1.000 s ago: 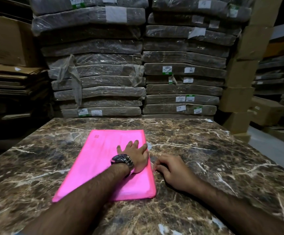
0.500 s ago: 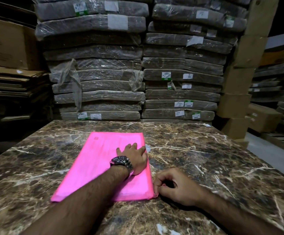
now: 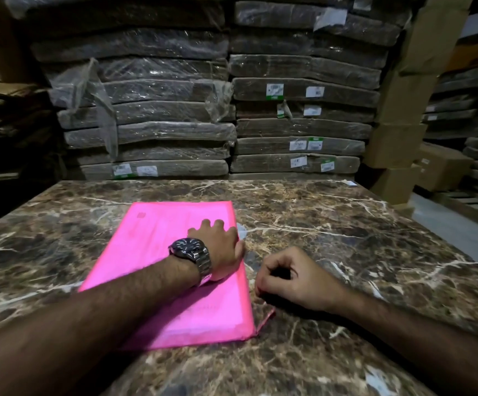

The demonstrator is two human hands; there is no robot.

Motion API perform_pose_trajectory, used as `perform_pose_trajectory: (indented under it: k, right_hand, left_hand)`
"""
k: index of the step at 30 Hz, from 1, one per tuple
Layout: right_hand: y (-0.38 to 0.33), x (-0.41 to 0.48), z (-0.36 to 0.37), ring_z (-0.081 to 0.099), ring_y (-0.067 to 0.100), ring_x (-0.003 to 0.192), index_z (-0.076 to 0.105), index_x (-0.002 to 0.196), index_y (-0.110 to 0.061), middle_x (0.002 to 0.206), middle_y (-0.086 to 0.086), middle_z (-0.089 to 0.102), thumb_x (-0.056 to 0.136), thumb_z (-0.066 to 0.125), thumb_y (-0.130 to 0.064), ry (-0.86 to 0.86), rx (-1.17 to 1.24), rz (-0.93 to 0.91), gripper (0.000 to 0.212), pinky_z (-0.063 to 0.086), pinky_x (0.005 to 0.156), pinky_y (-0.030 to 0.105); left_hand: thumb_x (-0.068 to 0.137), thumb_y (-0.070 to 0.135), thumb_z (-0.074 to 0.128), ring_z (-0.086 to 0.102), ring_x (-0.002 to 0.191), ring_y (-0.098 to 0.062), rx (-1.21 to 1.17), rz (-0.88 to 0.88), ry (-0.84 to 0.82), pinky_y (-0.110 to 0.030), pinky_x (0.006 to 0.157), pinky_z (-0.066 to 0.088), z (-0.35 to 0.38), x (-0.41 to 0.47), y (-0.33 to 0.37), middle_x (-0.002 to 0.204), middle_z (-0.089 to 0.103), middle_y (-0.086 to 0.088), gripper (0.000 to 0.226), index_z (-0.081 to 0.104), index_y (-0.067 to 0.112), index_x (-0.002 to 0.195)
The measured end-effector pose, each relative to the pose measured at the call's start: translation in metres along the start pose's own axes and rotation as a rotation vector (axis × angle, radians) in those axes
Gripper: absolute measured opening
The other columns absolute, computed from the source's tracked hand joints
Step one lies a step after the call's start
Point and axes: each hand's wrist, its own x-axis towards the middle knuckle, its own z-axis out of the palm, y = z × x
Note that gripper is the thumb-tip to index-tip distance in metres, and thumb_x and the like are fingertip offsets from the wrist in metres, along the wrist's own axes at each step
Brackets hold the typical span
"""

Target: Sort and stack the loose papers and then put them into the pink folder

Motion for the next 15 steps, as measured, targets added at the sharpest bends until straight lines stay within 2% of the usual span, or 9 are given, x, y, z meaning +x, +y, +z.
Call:
perform_pose_trajectory:
  k: [4, 9, 10, 12, 15]
  right_hand:
    - [0.021, 0.049, -0.018, 0.057, 0.014, 0.052, 0.069, 0.068, -0.002, 0.06, 0.009, 0.067, 0.082, 0.064, -0.011, 0.079, -0.079, 0.009, 0.017, 0.044, 0.051, 0.03]
    - [0.029, 0.115, -0.049, 0.062, 0.004, 0.059, 0.071, 0.071, -0.016, 0.066, -0.004, 0.07, 0.084, 0.062, -0.013, 0.185, -0.387, -0.05, 0.016, 0.049, 0.058, 0.021]
    - [0.025, 0.125, -0.054, 0.061, 0.005, 0.061, 0.07, 0.072, -0.019, 0.066, -0.006, 0.069, 0.084, 0.061, -0.016, 0.195, -0.46, -0.068, 0.016, 0.051, 0.059, 0.024]
    - [0.015, 0.145, -0.064, 0.062, 0.012, 0.068, 0.071, 0.076, -0.017, 0.072, -0.005, 0.069, 0.083, 0.058, -0.022, 0.204, -0.62, -0.13, 0.015, 0.052, 0.065, 0.033]
    - [-0.013, 0.174, -0.082, 0.064, 0.017, 0.086, 0.074, 0.093, -0.017, 0.09, -0.001, 0.073, 0.084, 0.06, -0.027, 0.248, -0.753, -0.225, 0.019, 0.05, 0.081, 0.032]
  left_hand:
    - [0.094, 0.049, 0.028, 0.054, 0.101, -0.029, 0.061, 0.075, 0.108, -0.035, 0.07, 0.041, -0.006, 0.023, -0.007, 0.11, 0.057, -0.009, 0.045, 0.057, 0.018, 0.109]
    - [0.093, 0.044, 0.036, 0.058, 0.1, -0.033, 0.147, 0.114, 0.214, -0.036, 0.071, 0.045, -0.016, 0.056, -0.025, 0.106, 0.063, -0.009, 0.035, 0.055, 0.016, 0.104]
    - [0.093, 0.043, 0.038, 0.058, 0.102, -0.032, 0.172, 0.118, 0.209, -0.036, 0.072, 0.046, -0.02, 0.061, -0.027, 0.106, 0.063, -0.009, 0.035, 0.055, 0.015, 0.106]
    - [0.094, 0.043, 0.042, 0.056, 0.105, -0.03, 0.218, 0.132, 0.194, -0.036, 0.076, 0.046, -0.03, 0.071, -0.035, 0.109, 0.063, -0.009, 0.036, 0.054, 0.013, 0.11]
    - [0.089, 0.043, 0.049, 0.06, 0.097, -0.028, 0.21, 0.158, 0.28, -0.036, 0.069, 0.05, -0.054, 0.087, -0.053, 0.098, 0.067, -0.006, 0.034, 0.058, 0.015, 0.105]
